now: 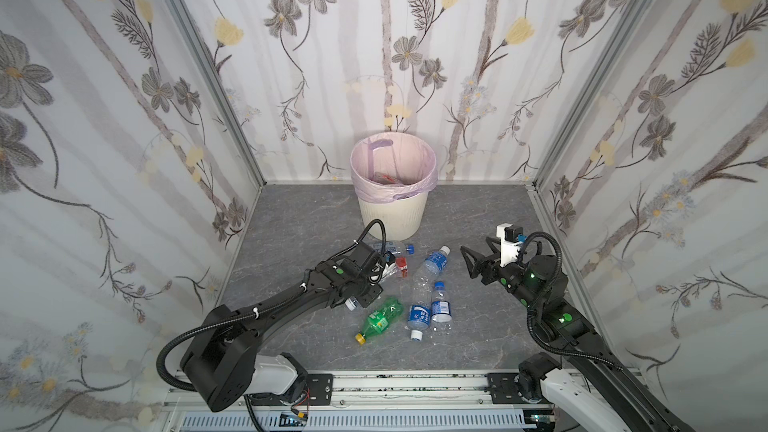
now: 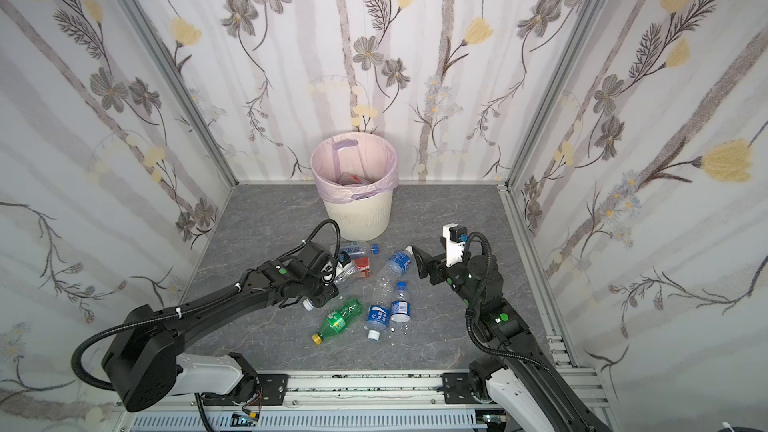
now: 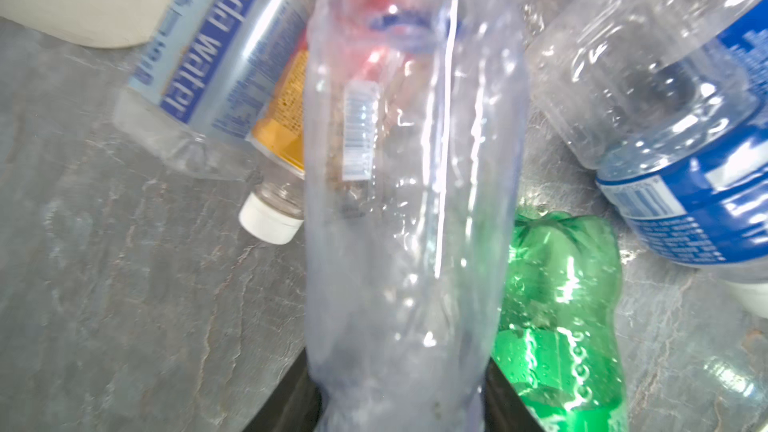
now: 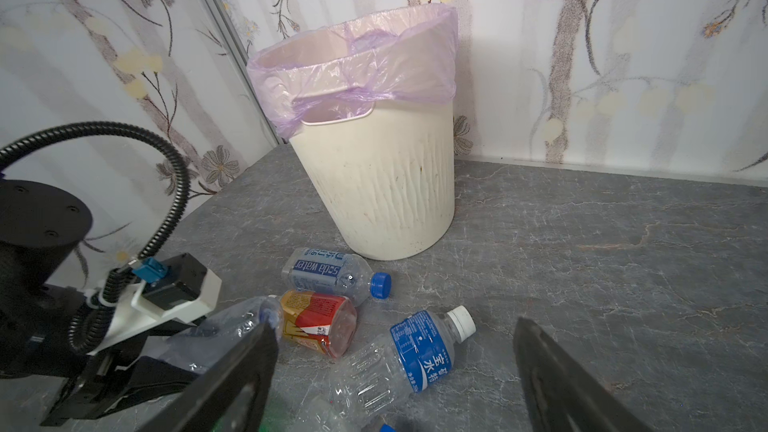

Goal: Throw the plastic bottles in the bin
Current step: 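Carry the crushed clear bottle with the left gripper over the bin and release, then withdraw the left gripper while the right gripper lowers onto a blue-labelled water bottle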

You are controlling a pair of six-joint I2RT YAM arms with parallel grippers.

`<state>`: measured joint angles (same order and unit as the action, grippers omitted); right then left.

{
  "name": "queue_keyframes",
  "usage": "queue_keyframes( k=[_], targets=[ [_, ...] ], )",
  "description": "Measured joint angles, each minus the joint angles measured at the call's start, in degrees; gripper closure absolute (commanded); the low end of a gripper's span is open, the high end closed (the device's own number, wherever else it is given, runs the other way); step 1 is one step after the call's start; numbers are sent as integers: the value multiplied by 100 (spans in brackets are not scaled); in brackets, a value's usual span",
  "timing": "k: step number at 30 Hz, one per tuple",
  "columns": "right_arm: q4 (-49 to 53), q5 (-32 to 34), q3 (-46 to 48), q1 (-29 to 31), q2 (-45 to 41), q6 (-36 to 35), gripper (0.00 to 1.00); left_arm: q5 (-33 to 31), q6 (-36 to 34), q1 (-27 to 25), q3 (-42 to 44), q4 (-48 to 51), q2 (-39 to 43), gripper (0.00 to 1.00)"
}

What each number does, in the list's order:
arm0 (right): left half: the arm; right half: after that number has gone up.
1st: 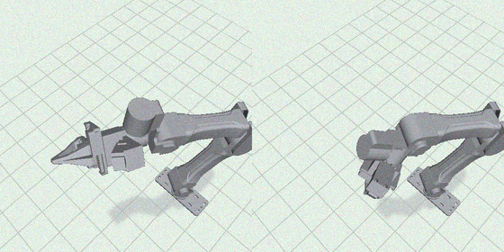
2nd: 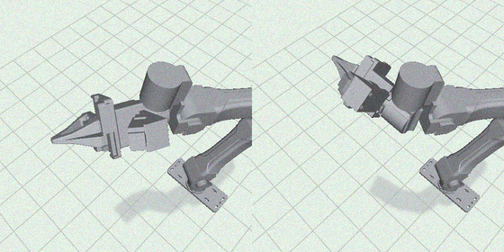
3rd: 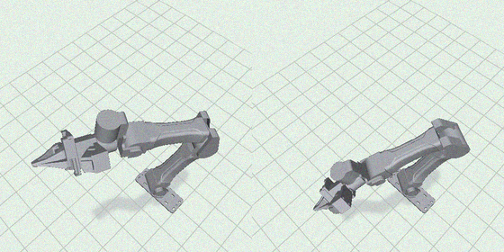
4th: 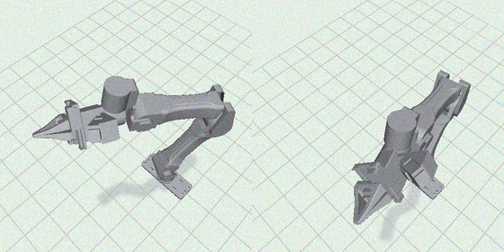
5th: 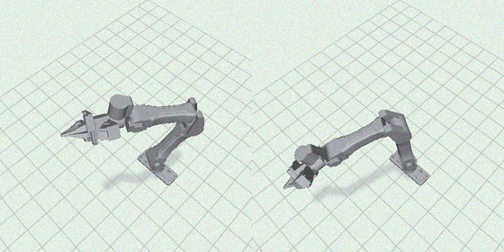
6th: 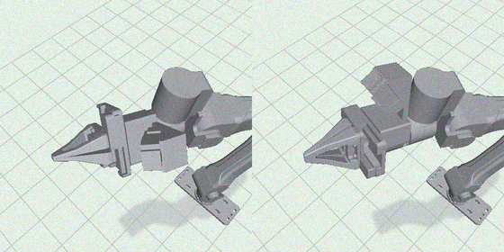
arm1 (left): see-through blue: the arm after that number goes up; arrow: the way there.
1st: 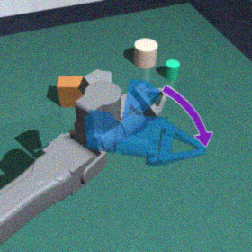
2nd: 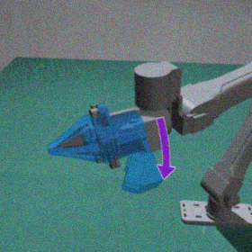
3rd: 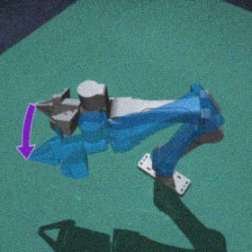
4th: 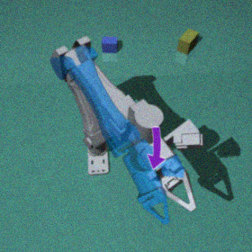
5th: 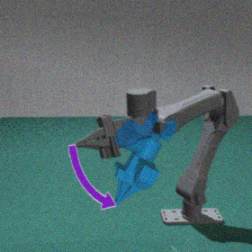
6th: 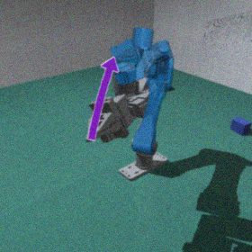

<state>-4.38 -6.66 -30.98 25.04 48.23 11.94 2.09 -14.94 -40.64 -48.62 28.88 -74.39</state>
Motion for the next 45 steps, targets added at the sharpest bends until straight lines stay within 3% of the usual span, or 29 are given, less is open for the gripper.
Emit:
queue_keyframes(
  k=[8,15,21,25,29,30,31,32,36,40,45],
  targets=[
    [11,153,109,0,116,63,12,-407,629,142,-55,-35,1440,50],
    [164,249,109,0,334,105,12,-890,1508,280,153,-719,2682,52],
    [225,251,42,0,466,107,12,-1143,1980,282,42,-1143,2959,50],
    [208,197,-22,4,584,107,12,-1198,2011,319,-664,-1460,2468,48],
    [203,24,-94,72,739,151,12,-1082,2009,588,-2277,-1880,896,45],
    [203,-31,-142,96,782,157,13,-951,2011,697,-2870,-1923,348,33],
    [199,-48,-175,118,809,177,13,-859,2013,785,-3329,-2022,-83,13],
    [199,-48,-216,138,833,212,13,-789,2044,898,-3943,-2048,-632,0],
    [234,-44,-304,201,835,304,13,-765,2240,1163,-5692,-2052,-2197,0],
    [479,105,-372,219,741,409,12,-658,2275,1152,-5637,-1738,-2345,0],
    [831,302,-529,227,807,514,13,-802,2275,1165,-4712,-1606,-1622,0]
  ],
)
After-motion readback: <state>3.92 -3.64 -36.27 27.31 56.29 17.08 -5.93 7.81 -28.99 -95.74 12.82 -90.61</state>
